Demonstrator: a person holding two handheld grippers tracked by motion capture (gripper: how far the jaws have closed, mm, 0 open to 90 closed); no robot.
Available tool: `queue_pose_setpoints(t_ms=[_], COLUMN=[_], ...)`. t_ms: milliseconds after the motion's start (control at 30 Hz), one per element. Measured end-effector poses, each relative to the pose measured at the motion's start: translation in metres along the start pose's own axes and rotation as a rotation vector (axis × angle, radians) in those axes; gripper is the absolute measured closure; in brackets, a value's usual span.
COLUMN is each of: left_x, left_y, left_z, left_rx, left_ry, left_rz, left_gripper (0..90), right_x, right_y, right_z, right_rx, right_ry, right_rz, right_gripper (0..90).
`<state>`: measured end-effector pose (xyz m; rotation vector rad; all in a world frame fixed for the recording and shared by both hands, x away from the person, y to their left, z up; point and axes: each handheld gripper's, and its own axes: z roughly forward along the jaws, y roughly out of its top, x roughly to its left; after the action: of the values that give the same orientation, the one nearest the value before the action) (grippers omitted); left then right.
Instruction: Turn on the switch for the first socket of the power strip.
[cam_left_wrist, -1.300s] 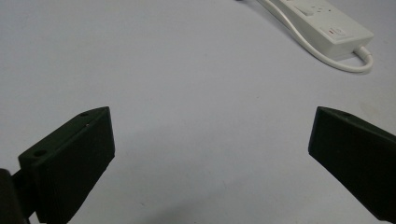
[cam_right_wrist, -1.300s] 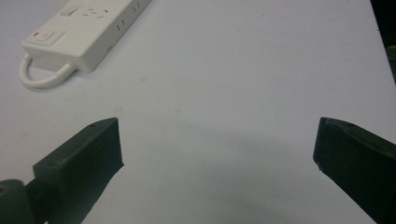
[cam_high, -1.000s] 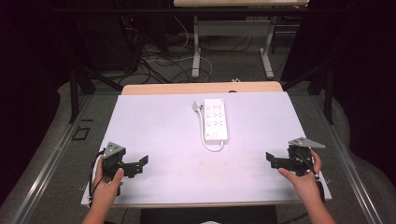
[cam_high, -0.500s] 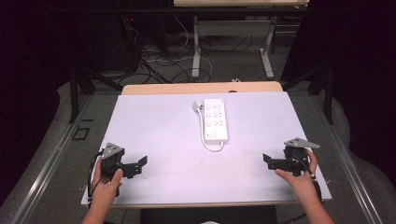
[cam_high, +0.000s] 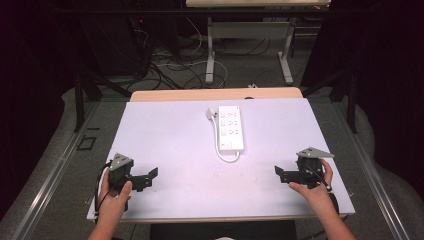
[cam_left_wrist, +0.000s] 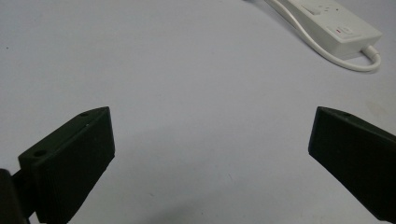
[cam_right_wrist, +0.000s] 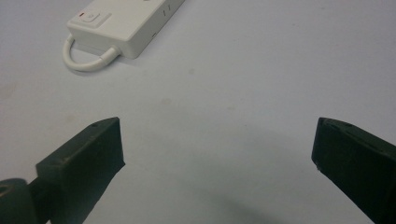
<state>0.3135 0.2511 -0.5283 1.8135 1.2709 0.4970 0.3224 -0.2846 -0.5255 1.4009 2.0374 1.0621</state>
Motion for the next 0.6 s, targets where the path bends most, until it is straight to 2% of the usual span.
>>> queue_pose_setpoints(t_ms=[133, 600], left_x=[0.001, 0.003], left_y=[0.0, -0.001], left_z=[0.0, -0.001], left_rx=[0.002, 0.006], left_ry=[0.005, 0.046], left_rz=[-0.001, -0.009], left_gripper=[0.3, 0.3], right_x=[0.003, 0.022], right_y=[0.002, 0.025], right_z=[0.006, 0.017], right_rx=[0.026, 0.046], right_ry=[0.015, 0.047], right_rz=[-0.013, -0.075], right_gripper=[2.1, 4.7])
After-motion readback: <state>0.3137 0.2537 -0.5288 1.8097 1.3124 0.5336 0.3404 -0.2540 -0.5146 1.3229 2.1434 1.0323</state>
